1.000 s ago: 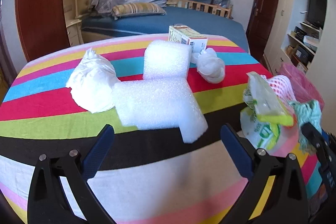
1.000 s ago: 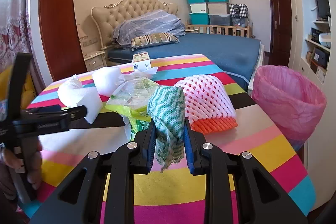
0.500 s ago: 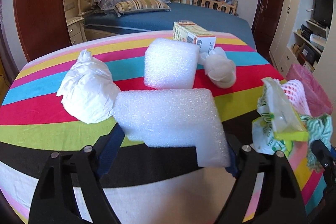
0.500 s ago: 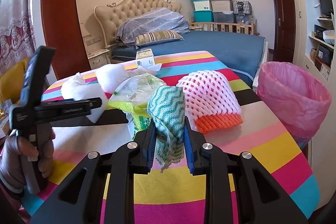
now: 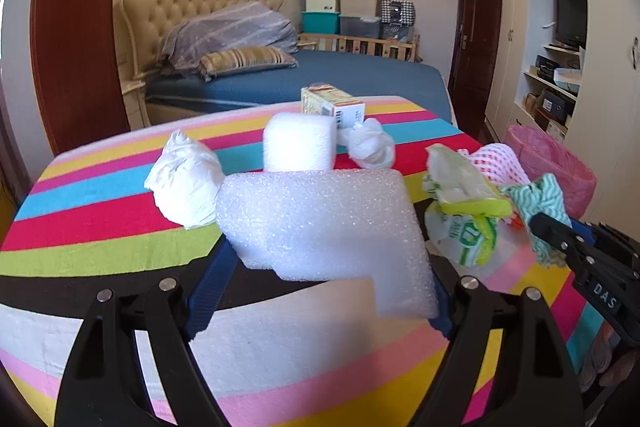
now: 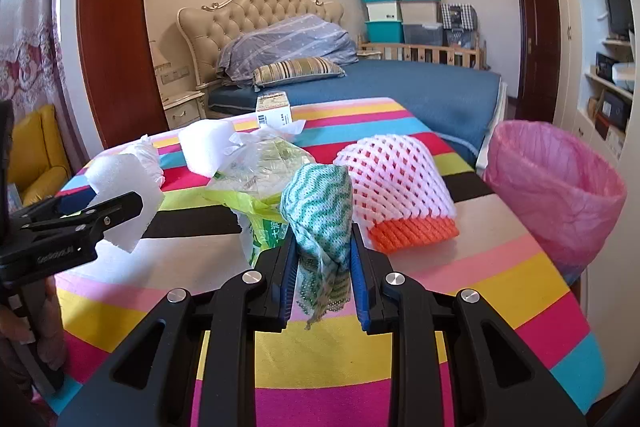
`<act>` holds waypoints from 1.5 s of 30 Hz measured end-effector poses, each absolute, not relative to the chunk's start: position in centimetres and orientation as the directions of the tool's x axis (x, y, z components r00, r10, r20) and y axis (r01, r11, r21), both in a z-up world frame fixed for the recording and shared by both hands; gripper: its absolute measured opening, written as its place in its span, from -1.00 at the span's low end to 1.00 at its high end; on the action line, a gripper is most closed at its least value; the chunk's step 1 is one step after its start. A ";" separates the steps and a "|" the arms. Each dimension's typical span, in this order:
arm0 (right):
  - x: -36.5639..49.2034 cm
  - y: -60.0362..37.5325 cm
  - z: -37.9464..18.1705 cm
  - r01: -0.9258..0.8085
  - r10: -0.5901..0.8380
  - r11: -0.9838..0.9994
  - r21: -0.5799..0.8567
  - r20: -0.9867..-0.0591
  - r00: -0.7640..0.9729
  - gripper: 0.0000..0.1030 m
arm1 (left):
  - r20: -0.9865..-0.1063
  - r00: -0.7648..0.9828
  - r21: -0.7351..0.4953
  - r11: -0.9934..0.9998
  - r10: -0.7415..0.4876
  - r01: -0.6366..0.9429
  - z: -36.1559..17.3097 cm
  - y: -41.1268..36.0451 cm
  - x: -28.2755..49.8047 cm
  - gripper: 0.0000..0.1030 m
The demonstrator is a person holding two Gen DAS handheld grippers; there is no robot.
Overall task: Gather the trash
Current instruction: 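Carry both items over the pink bin and open both tools to drop them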
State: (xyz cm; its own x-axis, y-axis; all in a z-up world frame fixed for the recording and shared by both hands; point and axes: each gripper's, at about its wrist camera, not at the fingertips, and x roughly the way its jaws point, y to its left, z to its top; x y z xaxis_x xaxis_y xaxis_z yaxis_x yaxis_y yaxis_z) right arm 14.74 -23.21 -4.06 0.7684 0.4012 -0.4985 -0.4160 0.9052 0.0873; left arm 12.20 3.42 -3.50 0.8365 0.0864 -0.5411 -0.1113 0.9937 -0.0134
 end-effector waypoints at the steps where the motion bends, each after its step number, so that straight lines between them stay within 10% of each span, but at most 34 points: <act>1: 14.6 -23.1 -4.0 -0.415 0.398 0.906 0.080 -0.493 0.774 -0.52 | -0.531 0.843 -0.003 0.995 0.084 -0.101 -3.3 2.9 11.9 0.55; 45: 15.0 -38.8 -0.8 -0.191 0.199 0.980 0.062 -0.433 0.879 -0.52 | -0.492 0.837 0.035 0.955 -0.241 0.296 0.6 -13.9 19.2 0.57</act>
